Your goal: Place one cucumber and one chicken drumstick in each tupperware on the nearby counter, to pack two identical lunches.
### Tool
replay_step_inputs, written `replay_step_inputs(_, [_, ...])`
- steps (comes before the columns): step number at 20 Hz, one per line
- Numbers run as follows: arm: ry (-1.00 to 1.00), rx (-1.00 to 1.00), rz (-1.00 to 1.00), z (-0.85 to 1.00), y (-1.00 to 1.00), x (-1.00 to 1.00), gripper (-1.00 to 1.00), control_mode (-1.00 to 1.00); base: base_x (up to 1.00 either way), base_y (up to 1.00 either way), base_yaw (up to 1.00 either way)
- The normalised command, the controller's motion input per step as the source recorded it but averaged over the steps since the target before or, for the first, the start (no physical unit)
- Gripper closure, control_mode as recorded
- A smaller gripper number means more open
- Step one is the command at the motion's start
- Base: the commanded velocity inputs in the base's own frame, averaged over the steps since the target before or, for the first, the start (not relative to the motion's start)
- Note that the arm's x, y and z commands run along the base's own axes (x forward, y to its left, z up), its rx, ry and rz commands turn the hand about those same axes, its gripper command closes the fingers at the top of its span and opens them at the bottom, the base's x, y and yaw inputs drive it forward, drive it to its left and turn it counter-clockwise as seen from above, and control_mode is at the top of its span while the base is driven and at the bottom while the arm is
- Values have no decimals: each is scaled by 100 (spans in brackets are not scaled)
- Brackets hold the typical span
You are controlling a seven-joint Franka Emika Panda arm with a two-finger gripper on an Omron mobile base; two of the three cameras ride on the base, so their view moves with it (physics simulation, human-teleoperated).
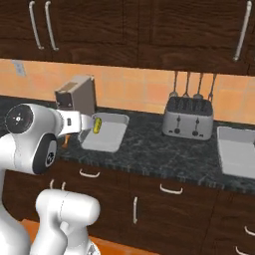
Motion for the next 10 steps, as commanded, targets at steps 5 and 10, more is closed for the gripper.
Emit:
replay_step_inputs(5, [0, 0, 0, 0, 0, 0, 100, 100, 91, 8, 9])
replay_step_inputs(10, [1, 3, 5, -58, -2, 26, 100, -100, 27, -2, 4])
